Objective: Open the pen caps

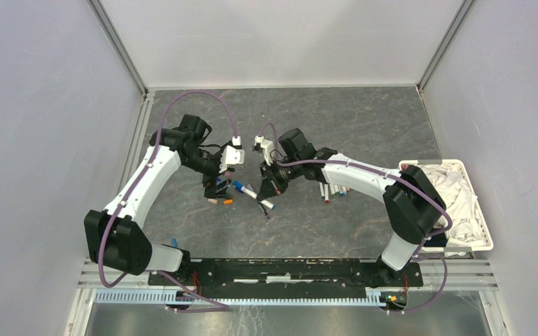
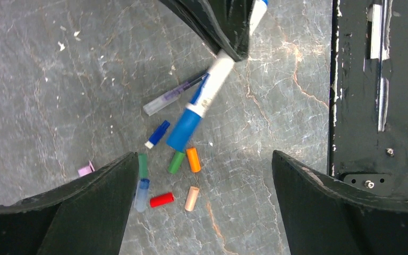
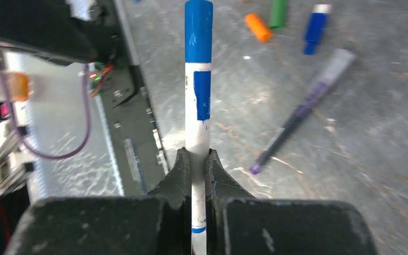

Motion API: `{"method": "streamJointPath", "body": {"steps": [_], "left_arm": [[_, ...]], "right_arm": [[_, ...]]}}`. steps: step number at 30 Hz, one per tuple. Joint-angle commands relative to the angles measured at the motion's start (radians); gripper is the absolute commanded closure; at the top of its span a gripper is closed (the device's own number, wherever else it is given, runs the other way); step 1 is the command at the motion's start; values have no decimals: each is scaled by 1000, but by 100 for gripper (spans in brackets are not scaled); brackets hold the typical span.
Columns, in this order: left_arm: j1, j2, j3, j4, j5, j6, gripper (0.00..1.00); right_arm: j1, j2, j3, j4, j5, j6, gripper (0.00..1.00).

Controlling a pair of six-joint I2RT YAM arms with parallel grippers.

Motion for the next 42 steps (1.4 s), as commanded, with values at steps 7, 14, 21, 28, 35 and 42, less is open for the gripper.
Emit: {"method": "streamJointPath", "body": {"steps": [7, 14, 21, 28, 35, 42], "left_arm": [[-130, -29, -50, -41, -46, 101, 27], [-161, -40, -67, -40, -103, 115, 63], [-210, -55, -65, -17, -118, 82, 98], [-228, -76, -60, 25, -111, 37, 98], [-227, -76, -82, 36, -176, 44, 98], [-130, -29, -63, 44, -282, 119, 98]], "right_arm": [[4, 9, 53, 37, -325, 41, 100], [4, 19, 50, 4, -345, 12, 100], [13, 50, 47, 94, -351, 98, 71], [38, 100, 36, 325, -355, 299, 67], [11, 70, -3, 216, -281, 233, 100], [-66, -62, -159, -3, -172, 39, 100]]}}
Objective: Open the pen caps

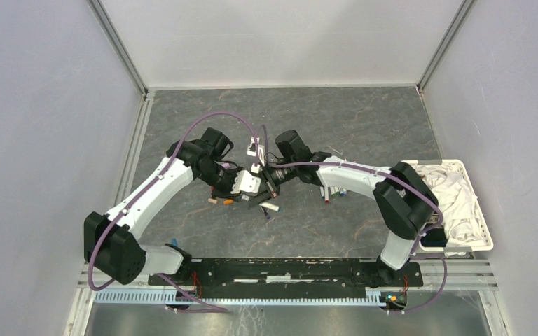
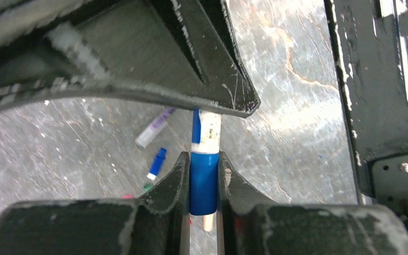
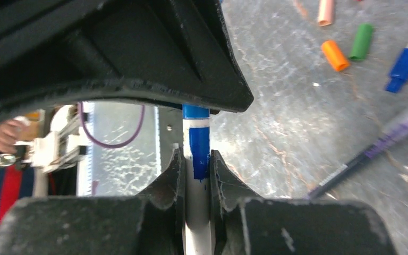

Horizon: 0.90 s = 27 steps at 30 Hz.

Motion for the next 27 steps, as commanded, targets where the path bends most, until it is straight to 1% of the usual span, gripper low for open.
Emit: {"method": "streamJointPath", "body": {"steps": [1, 5, 8, 10, 12, 13, 15, 18, 22, 25, 27], "left_arm": [[121, 32, 43, -29, -126, 61, 98], [207, 86, 83, 0, -130, 74, 98], [220, 107, 71, 62, -125, 21, 98], [219, 114, 41, 136, -94, -44, 98], [207, 124, 12, 225, -75, -138, 98], [196, 134, -5, 261, -81, -179, 96], [166, 162, -37, 348, -126, -258, 92], [128, 217, -61, 462, -219, -346, 88], [114, 320, -28, 505, -289, -419, 85], [112, 370, -8, 511, -298, -443, 82], [105, 388, -5, 510, -301, -450, 77]], "right_arm": [[-82, -112, -135, -224, 142, -123, 100], [-115, -173, -218, -252, 159, -163, 100], [-159, -206, -229, -289, 238, -180, 100], [-202, -232, -218, -298, 355, -168, 100], [-245, -262, -209, -300, 543, -123, 100], [-265, -278, -205, -305, 670, -102, 100], [-301, -311, -218, -289, 861, -64, 100], [-326, -338, -244, -258, 1111, -38, 100], [-333, -318, -260, -227, 1256, -34, 100], [-332, -305, -280, -186, 1299, -38, 100], [-333, -290, -283, -183, 1321, -40, 100]]}}
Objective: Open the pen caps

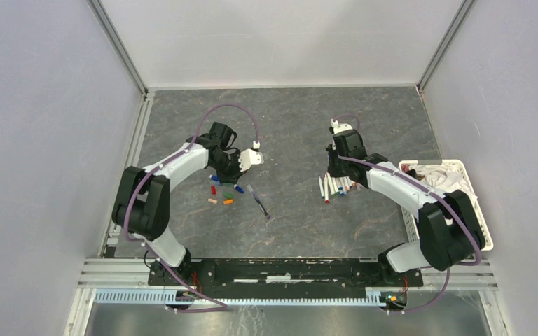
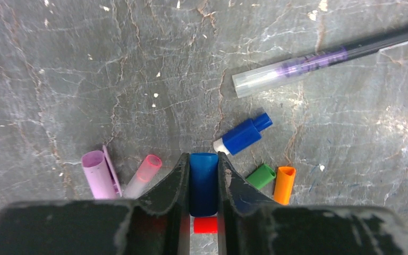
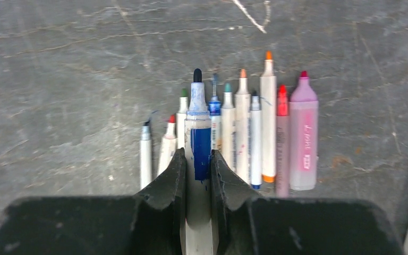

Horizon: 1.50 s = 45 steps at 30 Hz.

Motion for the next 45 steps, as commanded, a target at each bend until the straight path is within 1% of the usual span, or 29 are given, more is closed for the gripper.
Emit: {"method": "streamJointPath", "body": {"steps": [1, 3, 4, 7, 8, 9, 10, 13, 16, 21, 22, 23, 24, 27, 29, 33, 35, 38, 40, 45], "left_arm": [[-9, 24, 42, 53, -33, -93, 73], [-13, 25, 36, 43, -22, -86, 67], [-14, 24, 33, 39, -15, -82, 62], [-16, 17, 32, 16, 7, -76, 57], [-17, 8, 32, 13, 14, -76, 51], [-17, 0, 32, 6, 23, -74, 48], [-16, -9, 34, -3, 33, -72, 38], [-17, -38, 42, -25, 53, -72, 35], [-31, -71, 44, -38, 40, -87, 30], [-31, -121, 96, -100, 59, -153, 26], [-30, -126, 118, -121, 61, -167, 17], [-30, -129, 139, -148, 63, -171, 2], [-29, -133, 161, -170, 62, -180, 0], [-20, -158, 209, -198, 59, -205, 0], [-8, -180, 242, -208, 51, -222, 0], [22, -220, 298, -224, 19, -240, 0], [36, -250, 305, -205, -13, -251, 0], [74, -299, 304, -157, -38, -274, 0], [104, -332, 300, -109, -59, -320, 0], [163, -366, 295, -90, -63, -344, 0]], "right_arm": [[2, 32, -13, 55, 168, 13, 98], [3, 54, -15, 53, 176, 8, 92], [3, 67, -15, 51, 180, 8, 91], [3, 93, -22, 52, 178, 14, 89], [3, 98, -26, 52, 179, 17, 88], [3, 99, -30, 57, 179, 19, 87], [2, 100, -34, 60, 178, 21, 84], [3, 97, -38, 62, 174, 20, 78], [3, 91, -37, 62, 171, 18, 69], [2, 62, -32, 50, 168, 25, 52], [4, 49, -31, 44, 167, 29, 49], [3, 35, -31, 42, 160, 32, 47], [6, 16, -34, 43, 158, 36, 44], [39, -37, -40, 71, 127, 19, 40], [81, -54, -21, 76, 94, 5, 39], [226, -44, 31, 112, 7, -46, 40], [308, -6, 62, 130, -45, -65, 42], [405, 80, 110, 149, -84, -71, 42], [454, 137, 143, 158, -83, -69, 43], [540, 275, 232, 171, -86, -70, 44]]}}
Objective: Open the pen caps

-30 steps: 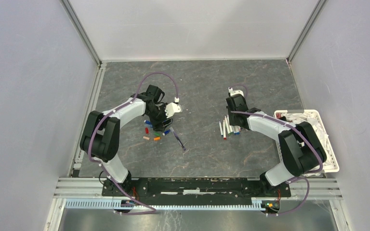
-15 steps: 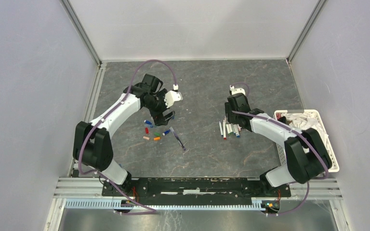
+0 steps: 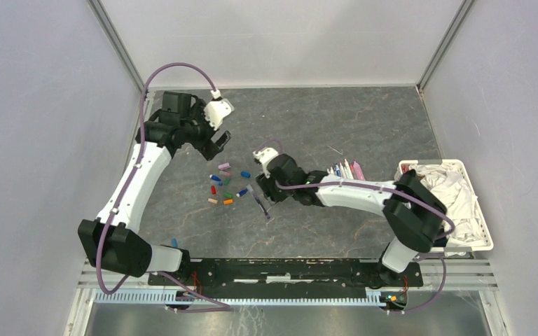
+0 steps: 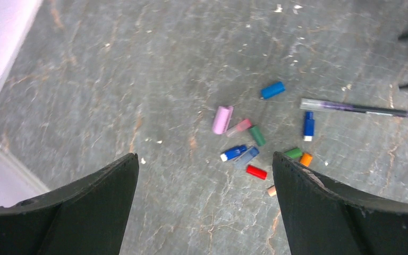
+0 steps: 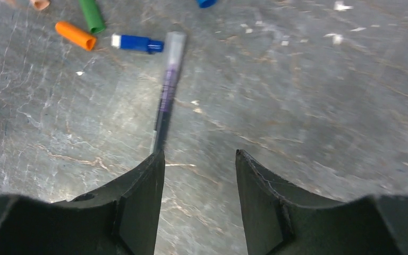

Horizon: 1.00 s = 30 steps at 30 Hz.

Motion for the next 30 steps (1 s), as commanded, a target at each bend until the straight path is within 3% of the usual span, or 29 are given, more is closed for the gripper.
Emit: {"method": "streamJointPath", "body": {"steps": [1, 10, 17, 20, 23, 26, 30], "left_arm": [[42, -37, 29, 45, -10, -69, 0], [72, -29, 21, 5, 68, -59, 0], [75, -32, -24, -27, 127, -2, 0], [75, -25, -35, -66, 192, 35, 0], [75, -17, -58, -116, 270, 96, 0], [75, -25, -105, -184, 356, 227, 0], [68, -60, -170, -237, 434, 376, 0]], "right_arm": [[53, 97, 91, 34, -14, -14, 44], [102, 271, 180, 18, -5, -16, 51], [100, 249, 105, 22, 61, -24, 63], [98, 225, 70, 20, 78, -29, 77], [82, 161, 24, 35, 63, -31, 98], [41, 76, 1, 34, -43, -43, 100], [-35, -33, -1, 14, -318, -61, 100]]}}
